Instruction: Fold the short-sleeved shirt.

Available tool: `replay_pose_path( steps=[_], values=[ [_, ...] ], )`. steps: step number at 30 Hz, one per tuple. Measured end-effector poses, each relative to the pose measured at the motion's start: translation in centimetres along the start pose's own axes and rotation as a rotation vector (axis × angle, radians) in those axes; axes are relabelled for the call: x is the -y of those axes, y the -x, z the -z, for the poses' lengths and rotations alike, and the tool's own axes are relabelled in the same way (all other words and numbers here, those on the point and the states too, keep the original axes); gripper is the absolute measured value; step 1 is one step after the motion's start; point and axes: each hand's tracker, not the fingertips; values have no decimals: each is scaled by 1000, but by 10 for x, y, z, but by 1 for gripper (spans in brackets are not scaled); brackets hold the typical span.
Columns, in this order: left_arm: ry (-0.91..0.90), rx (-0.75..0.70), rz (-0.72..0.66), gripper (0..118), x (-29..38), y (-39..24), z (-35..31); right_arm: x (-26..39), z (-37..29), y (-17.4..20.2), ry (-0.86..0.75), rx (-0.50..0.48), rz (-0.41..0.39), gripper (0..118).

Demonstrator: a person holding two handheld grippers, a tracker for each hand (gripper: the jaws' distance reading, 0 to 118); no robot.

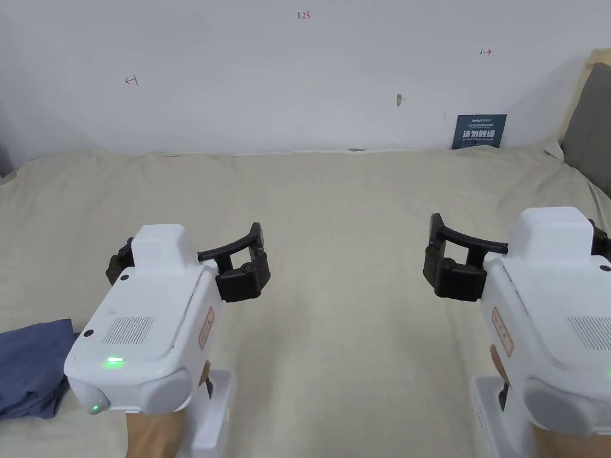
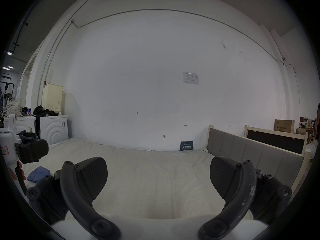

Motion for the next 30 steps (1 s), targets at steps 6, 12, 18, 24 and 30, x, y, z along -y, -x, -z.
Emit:
replay_pose_path(
  steps=[6, 12, 18, 24, 30],
  values=[
    [2, -11, 19, 118, 0, 0, 1, 0, 1, -2, 5, 3, 11, 118],
    [-1, -8, 36, 118, 1, -3, 0, 1, 2, 0, 9, -2, 7, 118],
    [2, -7, 43, 118, 3, -4, 1, 1, 2, 1, 9, -7, 7, 118],
    [1, -10, 48, 118, 3, -4, 1, 2, 2, 1, 12, -9, 8, 118],
    [-1, -11, 55, 118, 4, -4, 0, 2, 2, 0, 12, -10, 11, 118]
  ],
)
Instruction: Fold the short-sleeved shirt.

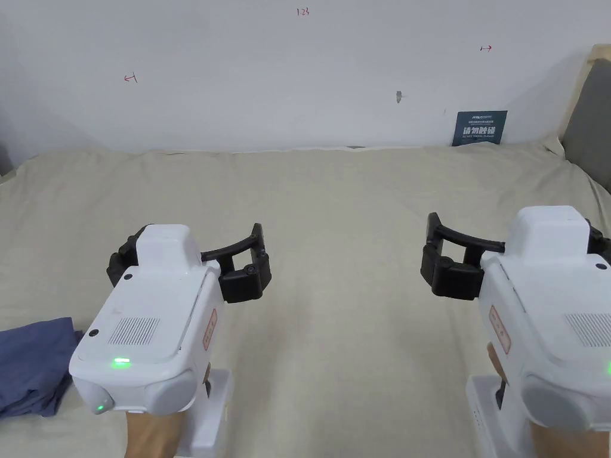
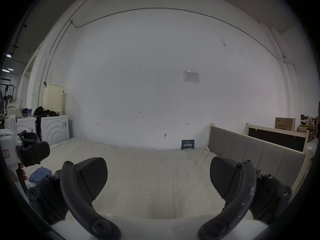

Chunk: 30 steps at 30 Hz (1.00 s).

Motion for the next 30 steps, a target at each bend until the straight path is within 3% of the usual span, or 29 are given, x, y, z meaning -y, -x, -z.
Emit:
replay_pose_path(
  steps=[30],
  values=[
    [-10, -6, 11, 118, 0, 1, -3, 0, -2, 1, 4, -2, -9, 118]
  ],
)
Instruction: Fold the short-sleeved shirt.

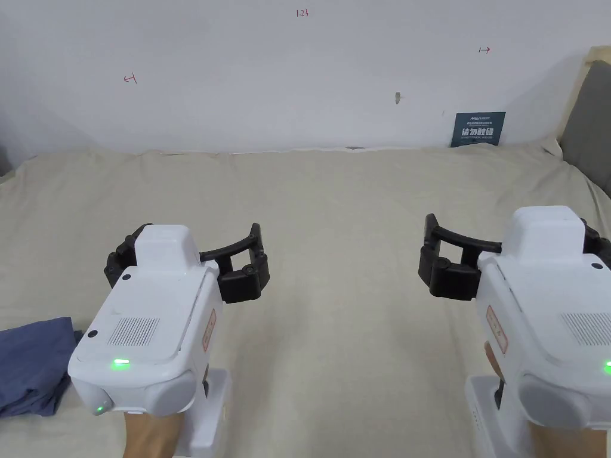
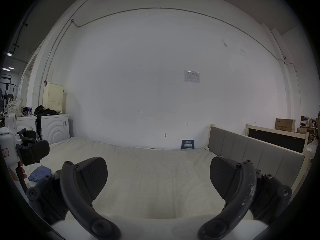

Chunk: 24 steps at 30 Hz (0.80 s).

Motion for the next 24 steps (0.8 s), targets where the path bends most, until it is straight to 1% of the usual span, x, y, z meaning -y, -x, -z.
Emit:
replay_pose_path(
  steps=[4, 5, 7, 8, 11, 14, 15, 17, 19, 22, 24],
  values=[
    [1, 0, 0, 118, -1, 0, -1, 1, 1, 0, 15, -1, 13, 118],
    [0, -2, 1, 118, -1, 1, -1, 2, 2, 1, 29, 15, 23, 118],
    [2, 0, 0, 118, -1, 1, -1, 0, 3, 4, 97, 82, 69, 118],
    [2, 2, -1, 118, -1, 1, -2, -2, 4, 4, 163, 105, 101, 118],
    [3, 2, -4, 118, -2, 3, -2, -15, 13, 3, 357, 132, 143, 118],
    [1, 3, -8, 118, -3, 4, -2, -24, 18, 2, 468, 178, 211, 118],
    [0, 4, -8, 118, -3, 4, -2, -26, 20, 0, 491, 173, 229, 118],
    [-1, 2, -6, 118, -3, 4, -3, -26, 21, -3, 514, 135, 258, 118],
    [0, 4, -5, 118, -3, 4, -3, -27, 22, -5, 524, 121, 273, 118],
    [-3, 3, -6, 118, -3, 4, -3, -27, 21, -3, 521, 120, 270, 118],
    [-4, 1, -7, 118, -3, 4, -3, -25, 19, -1, 484, 130, 245, 118]
  ],
)
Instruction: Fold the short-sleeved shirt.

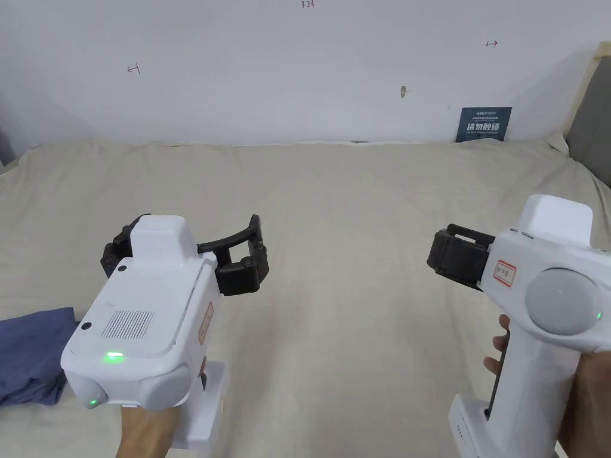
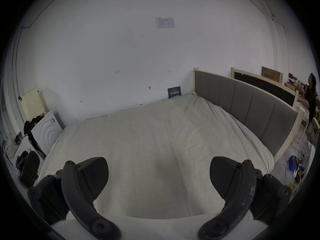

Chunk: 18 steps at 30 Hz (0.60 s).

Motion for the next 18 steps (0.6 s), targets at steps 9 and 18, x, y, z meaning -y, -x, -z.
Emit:
replay_pose_path(
  steps=[9, 18],
  values=[
    [-7, 0, -2, 118, -1, 1, 0, 3, 7, -2, -20, 23, -43, 118],
    [-9, 1, -1, 118, -2, 1, -1, 7, 1, 0, -170, 43, -105, 118]
  ],
)
